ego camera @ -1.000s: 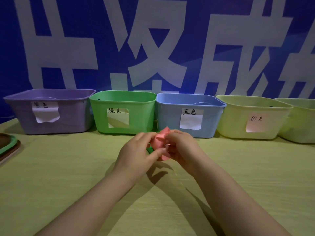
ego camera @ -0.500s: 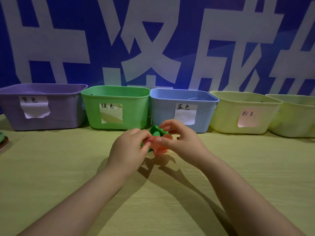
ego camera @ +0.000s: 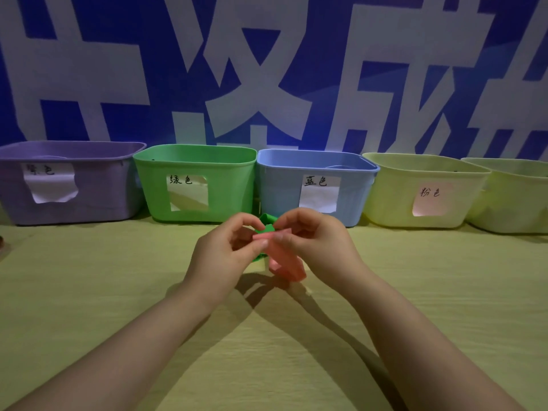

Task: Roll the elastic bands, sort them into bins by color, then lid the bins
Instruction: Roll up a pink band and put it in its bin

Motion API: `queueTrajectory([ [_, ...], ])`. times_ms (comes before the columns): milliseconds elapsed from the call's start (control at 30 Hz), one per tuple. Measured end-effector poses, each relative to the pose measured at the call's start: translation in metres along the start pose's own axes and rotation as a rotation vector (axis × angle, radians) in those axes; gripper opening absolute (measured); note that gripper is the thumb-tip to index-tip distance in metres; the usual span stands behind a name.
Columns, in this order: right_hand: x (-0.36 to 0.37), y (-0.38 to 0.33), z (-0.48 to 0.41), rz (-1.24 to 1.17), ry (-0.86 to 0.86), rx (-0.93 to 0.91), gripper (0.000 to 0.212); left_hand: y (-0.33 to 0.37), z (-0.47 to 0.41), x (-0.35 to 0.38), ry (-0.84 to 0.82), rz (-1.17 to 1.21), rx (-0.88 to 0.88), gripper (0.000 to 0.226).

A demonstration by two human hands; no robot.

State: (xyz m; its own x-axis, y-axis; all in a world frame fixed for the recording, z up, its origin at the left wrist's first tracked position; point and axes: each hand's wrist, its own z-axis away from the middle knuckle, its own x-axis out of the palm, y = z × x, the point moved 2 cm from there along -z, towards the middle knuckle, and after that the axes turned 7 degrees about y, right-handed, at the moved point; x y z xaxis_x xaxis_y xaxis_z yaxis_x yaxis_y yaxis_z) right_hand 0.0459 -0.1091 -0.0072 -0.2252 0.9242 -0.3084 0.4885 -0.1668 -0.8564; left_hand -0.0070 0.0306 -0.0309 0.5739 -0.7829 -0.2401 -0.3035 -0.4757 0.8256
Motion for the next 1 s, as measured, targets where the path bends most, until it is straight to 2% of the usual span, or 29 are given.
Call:
queueTrajectory([
  [133,0.0006,0.0014,-0.0011,0.123,0.02,-0.087,0.018,0.0036,0.0008,0.0003,0.021,0.084,0.016,0.021],
  [267,-0.0006,0.0011,-0.0003,0.229,0.043,-0.117,0.007,0.0039,0.0024,0.0009,0.025,0.05,0.015,0.019],
  [467,0.0009,-0.0038,0.0003,0.418,0.062,-0.226,0.01,0.0041,0.0013,0.0008,0.052,-0.134,0.121,0.013],
  [567,0.003,-0.0044,0.0012,0.419,0.029,-0.213,0.011,0.0025,-0.0006,0.0011,0.073,-0.2,0.187,0.009],
  [767,0.0058,-0.0018,0.0011,0.451,-0.051,-0.168,0.017,-0.0024,-0.0008,0.0025,-0.006,-0.324,0.267,0.005],
  [833,0.006,-0.0024,0.0015,0.452,-0.061,-0.163,0.015,-0.0025,-0.0015,0.0031,-0.015,-0.314,0.257,0.005],
  [1000,0.0048,-0.0047,0.0015,0.404,-0.015,-0.18,0.007,0.0018,0.0006,0.0024,-0.031,-0.108,0.101,0.006],
])
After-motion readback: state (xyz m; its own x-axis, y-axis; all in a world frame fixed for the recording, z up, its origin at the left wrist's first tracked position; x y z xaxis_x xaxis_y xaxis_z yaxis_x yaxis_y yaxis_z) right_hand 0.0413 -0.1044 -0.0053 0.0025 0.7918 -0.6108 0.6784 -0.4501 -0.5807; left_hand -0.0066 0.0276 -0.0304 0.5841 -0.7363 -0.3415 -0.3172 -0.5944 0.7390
